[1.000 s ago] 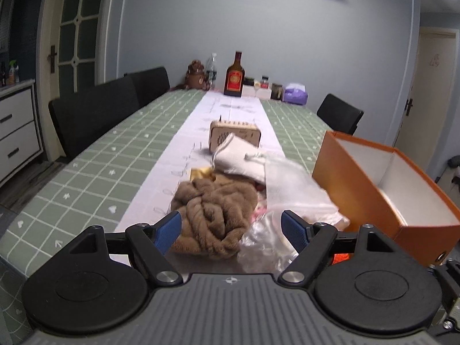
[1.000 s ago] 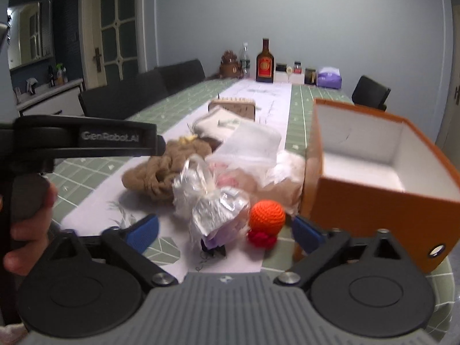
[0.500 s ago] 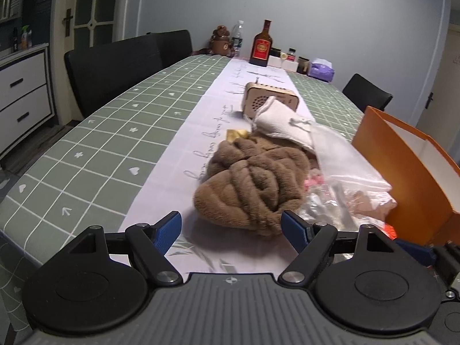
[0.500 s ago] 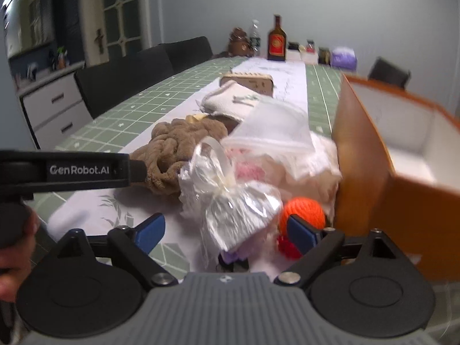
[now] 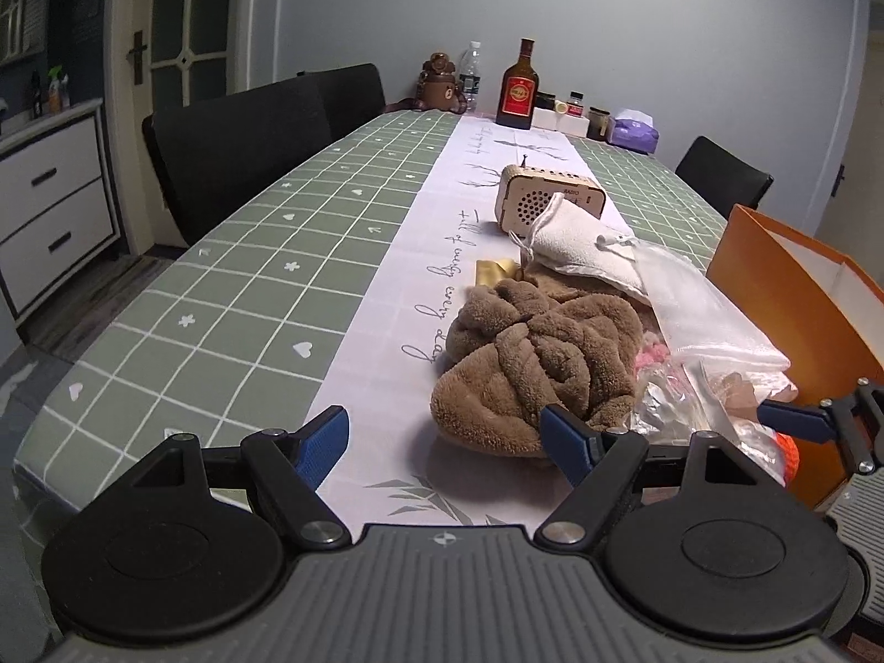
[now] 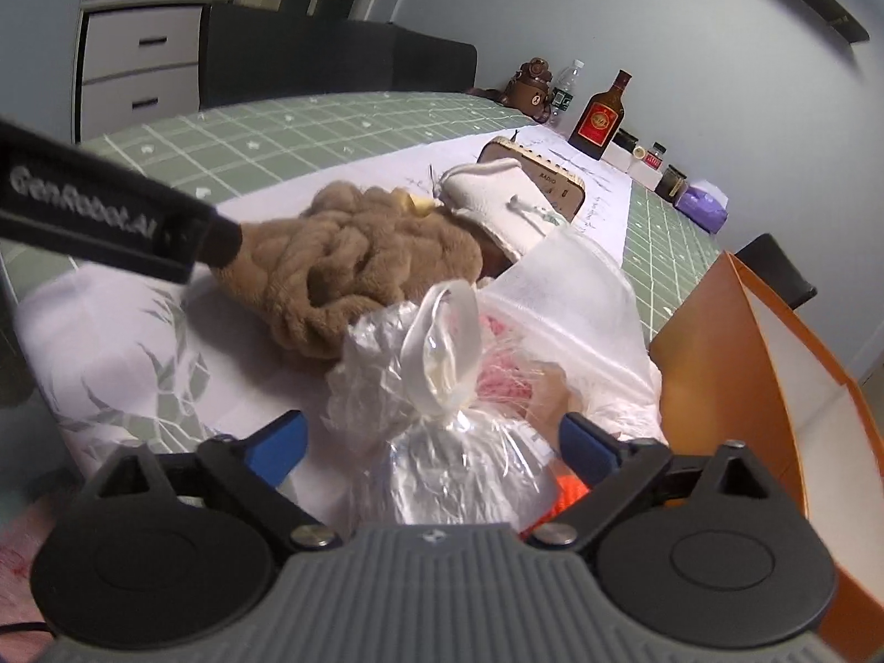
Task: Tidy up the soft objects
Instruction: 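Grasp the clear plastic bag with the right tool while the left tool grasps the brown towel, then carry both items into the orange box and open both tools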
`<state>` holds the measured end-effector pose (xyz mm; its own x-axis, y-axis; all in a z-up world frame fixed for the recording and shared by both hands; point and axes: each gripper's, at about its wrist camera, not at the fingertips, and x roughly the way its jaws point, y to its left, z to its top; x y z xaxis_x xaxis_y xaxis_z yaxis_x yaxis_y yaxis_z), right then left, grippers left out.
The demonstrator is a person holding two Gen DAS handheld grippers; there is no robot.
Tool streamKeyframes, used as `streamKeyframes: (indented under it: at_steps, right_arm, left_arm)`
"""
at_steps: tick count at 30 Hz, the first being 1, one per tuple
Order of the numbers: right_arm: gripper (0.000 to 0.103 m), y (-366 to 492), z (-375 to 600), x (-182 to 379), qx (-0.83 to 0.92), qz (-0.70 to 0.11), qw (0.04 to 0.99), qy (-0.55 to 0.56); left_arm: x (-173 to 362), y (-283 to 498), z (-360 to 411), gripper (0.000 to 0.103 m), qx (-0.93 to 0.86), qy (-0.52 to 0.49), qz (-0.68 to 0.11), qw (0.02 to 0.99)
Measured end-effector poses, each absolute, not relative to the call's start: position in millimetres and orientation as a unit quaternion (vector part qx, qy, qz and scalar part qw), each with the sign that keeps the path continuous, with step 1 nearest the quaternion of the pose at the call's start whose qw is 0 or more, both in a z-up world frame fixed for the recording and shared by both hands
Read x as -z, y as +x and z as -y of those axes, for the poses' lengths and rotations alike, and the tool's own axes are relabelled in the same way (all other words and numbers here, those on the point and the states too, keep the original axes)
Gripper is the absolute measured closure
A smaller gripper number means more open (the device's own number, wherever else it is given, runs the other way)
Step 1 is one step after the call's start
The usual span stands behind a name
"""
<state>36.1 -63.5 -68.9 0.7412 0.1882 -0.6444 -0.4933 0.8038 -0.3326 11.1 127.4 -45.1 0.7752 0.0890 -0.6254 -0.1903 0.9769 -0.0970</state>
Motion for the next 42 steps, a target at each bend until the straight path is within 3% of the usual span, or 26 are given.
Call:
streamKeyframes:
  at_steps: [5,8,10,20,24,34,35,37,42]
  right_arm:
    - [0.026,35.4,65.2,74.7,-0.189,-0.308,0.895,-0.262]
    - [0.04,29.8,66.6,72.3,-0.187,-0.301,0.896,-0.268]
    - [0.042,27.8,72.5,67.8,-0.192,-0.304,0.898,-0.252]
    - [0.044,13.5,121.0,31.9,-0.187,-0.309,0.923,-0.133]
    - [0.044,9.8,131.3,23.7,-0.184,-0.305,0.927,-0.117]
    - [0.044,10.2,135.0,28.6,-0.187,-0.304,0.928,-0.105]
    - [0.045,10.2,136.1,28.6,-0.189,-0.303,0.928,-0.104]
    - [0.045,9.5,136.4,28.1,-0.189,-0.301,0.929,-0.103]
    - [0.045,8.3,140.9,25.8,-0.19,-0.295,0.931,-0.095]
  left_arm:
    - [50.2,22.4,-125.2,0.011,-0.053,-0.077,-0.338,0.936]
    - [52.5,34.2,-124.9,0.011,-0.053,-0.08,-0.345,0.934]
    - [50.7,40.6,-124.1,0.011,-0.056,-0.087,-0.346,0.932]
    - [51.0,83.8,-104.5,0.01,0.002,-0.134,-0.364,0.922]
    - [63.1,99.2,-96.2,0.0,-0.017,-0.115,-0.38,0.918]
    - [80.2,105.4,-107.1,0.0,-0.027,-0.143,-0.386,0.911]
    - [79.9,103.4,-108.0,0.003,-0.03,-0.147,-0.384,0.911]
    - [79.8,99.1,-109.2,0.021,-0.034,-0.148,-0.378,0.913]
    - [77.2,92.7,-113.2,0.037,-0.026,-0.153,-0.371,0.916]
